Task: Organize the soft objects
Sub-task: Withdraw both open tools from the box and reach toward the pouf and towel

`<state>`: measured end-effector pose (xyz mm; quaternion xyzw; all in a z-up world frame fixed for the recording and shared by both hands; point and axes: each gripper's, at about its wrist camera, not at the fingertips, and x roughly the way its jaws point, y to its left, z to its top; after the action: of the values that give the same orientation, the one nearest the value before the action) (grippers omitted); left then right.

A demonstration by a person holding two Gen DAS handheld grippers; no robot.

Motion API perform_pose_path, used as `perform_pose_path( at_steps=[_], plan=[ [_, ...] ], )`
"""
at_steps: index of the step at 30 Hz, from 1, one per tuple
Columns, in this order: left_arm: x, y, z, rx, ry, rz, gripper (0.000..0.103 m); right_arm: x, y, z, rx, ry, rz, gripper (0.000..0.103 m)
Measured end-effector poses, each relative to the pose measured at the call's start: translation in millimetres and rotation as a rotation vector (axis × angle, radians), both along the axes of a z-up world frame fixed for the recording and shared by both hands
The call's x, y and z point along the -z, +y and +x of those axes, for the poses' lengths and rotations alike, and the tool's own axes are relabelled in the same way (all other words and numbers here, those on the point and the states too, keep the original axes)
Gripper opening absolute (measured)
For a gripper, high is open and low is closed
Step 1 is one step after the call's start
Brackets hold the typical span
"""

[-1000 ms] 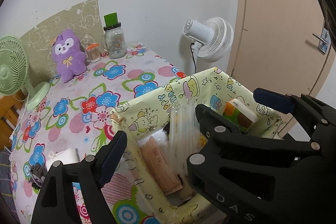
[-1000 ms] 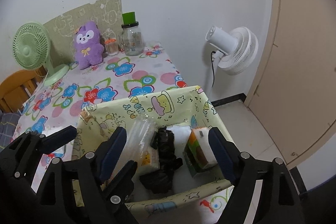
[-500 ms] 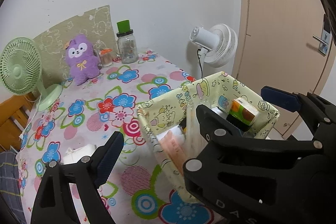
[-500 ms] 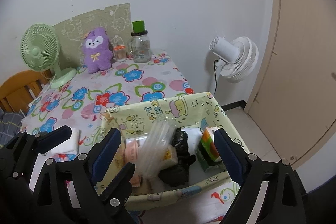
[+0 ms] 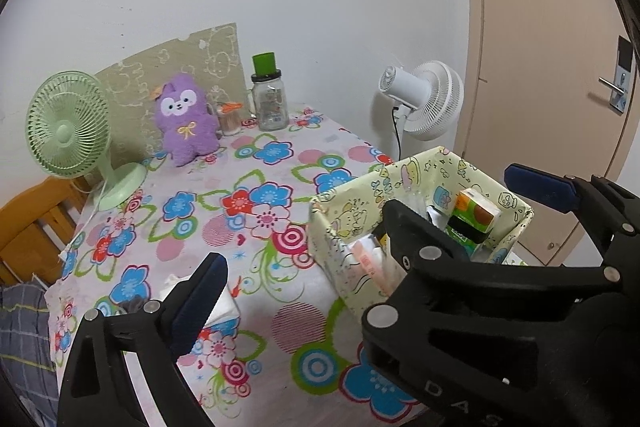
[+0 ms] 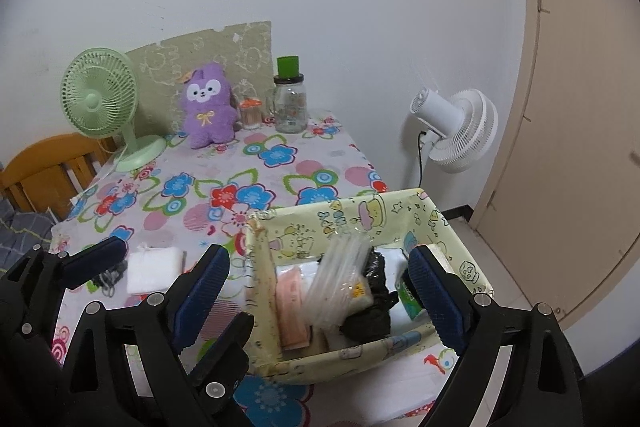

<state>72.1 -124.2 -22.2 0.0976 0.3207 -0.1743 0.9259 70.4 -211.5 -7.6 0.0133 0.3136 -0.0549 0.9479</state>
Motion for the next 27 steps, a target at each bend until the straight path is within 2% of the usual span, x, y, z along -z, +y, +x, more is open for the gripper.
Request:
perform_pose_path(
  at_steps=[27],
  plan=[
    [-21.4,74.0,-27.5,-0.128,-0.073,-0.007,0.103,-24.6,66.6,-25.3,-0.094,-0.072,-0.023,0.102]
  ],
)
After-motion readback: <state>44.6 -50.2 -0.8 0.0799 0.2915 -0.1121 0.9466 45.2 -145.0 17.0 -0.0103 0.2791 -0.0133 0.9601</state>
